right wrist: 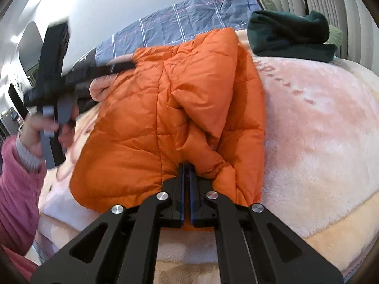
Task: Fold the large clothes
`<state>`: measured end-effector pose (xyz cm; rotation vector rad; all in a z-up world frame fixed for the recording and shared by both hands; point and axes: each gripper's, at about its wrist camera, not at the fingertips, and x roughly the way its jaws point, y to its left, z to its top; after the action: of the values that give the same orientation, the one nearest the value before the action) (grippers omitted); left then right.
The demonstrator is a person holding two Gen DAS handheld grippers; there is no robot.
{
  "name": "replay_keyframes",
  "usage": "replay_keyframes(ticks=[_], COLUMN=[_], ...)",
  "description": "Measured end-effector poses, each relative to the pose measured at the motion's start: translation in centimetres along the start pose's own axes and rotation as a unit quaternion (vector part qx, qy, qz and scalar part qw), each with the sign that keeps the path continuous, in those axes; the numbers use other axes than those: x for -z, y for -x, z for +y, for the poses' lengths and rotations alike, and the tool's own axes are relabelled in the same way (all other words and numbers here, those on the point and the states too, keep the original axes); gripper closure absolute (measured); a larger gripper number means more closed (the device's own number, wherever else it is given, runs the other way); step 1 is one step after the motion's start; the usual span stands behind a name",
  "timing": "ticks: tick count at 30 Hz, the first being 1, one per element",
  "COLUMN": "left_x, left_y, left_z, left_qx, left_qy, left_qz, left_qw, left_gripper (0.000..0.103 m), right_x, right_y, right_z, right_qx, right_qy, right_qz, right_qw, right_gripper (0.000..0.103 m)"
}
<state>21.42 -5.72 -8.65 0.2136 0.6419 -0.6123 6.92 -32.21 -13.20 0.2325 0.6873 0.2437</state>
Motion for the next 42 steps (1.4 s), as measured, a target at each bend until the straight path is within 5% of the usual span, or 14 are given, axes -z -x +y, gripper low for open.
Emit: replay_keyframes(ticks=[3,5,7,10,14,21,25,28,29,31,33,36,42], left_x=[1.8,2.3,2.4,2.2,2.4,3.6,5.0,7.0,7.2,6.6,5.6,1.2,-9.4], left_y=[-0.7,-1.0,-1.3,-1.0,-0.3,0.7,-2.2,-5.4,-5.7,-5.5,-4.8,-1.8,1.3], left_z=[1.7,2.7,2.4,1.6,2.5,6.5,8.6,10.2,10.3,9.3,8.2,5.7,4.6], left_qx=[0.000,0.015,0.009,-0.002,-0.003,0.015,0.091,0.198,0.206,0.203,0.208,0.158,0.093], left_qy=[0.027,0.066,0.068,0.043,0.046,0.154,0.236,0.340,0.346,0.310,0.288,0.183,0.077], left_qz=[0.014,0.014,0.012,0.009,0.011,0.007,0.043,0.070,0.067,0.059,0.049,0.009,-0.065], left_qw=[0.9996,0.9976,0.9976,0.9990,0.9989,0.9880,0.9666,0.9167,0.9130,0.9269,0.9335,0.9703,0.9905], left_gripper=[0.007,0.006,0.005,0.005,0.005,0.002,0.002,0.002,0.002,0.003,0.020,0.044,0.048], right_x=[-0.1,0.2,0.7,1.5,1.2,0.2,0.2,0.0,-0.1,-0.2,-0.7,-2.7,-10.5], right_y=[2.4,2.4,1.3,0.1,0.1,-0.6,-1.6,-2.0,-2.3,-2.6,-2.2,-1.1,-1.5], right_z=[0.6,0.6,-0.4,-3.6,-3.2,-3.1,-3.9,-4.1,-4.1,-3.7,-2.7,-0.7,1.3], right_qx=[0.017,0.083,0.111,0.032,0.023,-0.020,-0.035,-0.043,-0.055,-0.072,-0.066,-0.049,-0.024], right_qy=[0.004,0.010,-0.003,-0.106,-0.099,-0.130,-0.155,-0.155,-0.148,-0.142,-0.114,-0.054,0.031], right_qz=[-0.039,-0.042,-0.017,0.007,0.010,0.024,0.029,0.024,0.024,0.028,0.023,-0.005,-0.070], right_qw=[0.999,0.996,0.994,0.994,0.995,0.991,0.987,0.987,0.987,0.987,0.991,0.997,0.997], right_gripper=[0.057,0.028,0.026,0.026,0.026,0.026,0.029,0.041,0.052,0.065,0.073,0.080,0.081])
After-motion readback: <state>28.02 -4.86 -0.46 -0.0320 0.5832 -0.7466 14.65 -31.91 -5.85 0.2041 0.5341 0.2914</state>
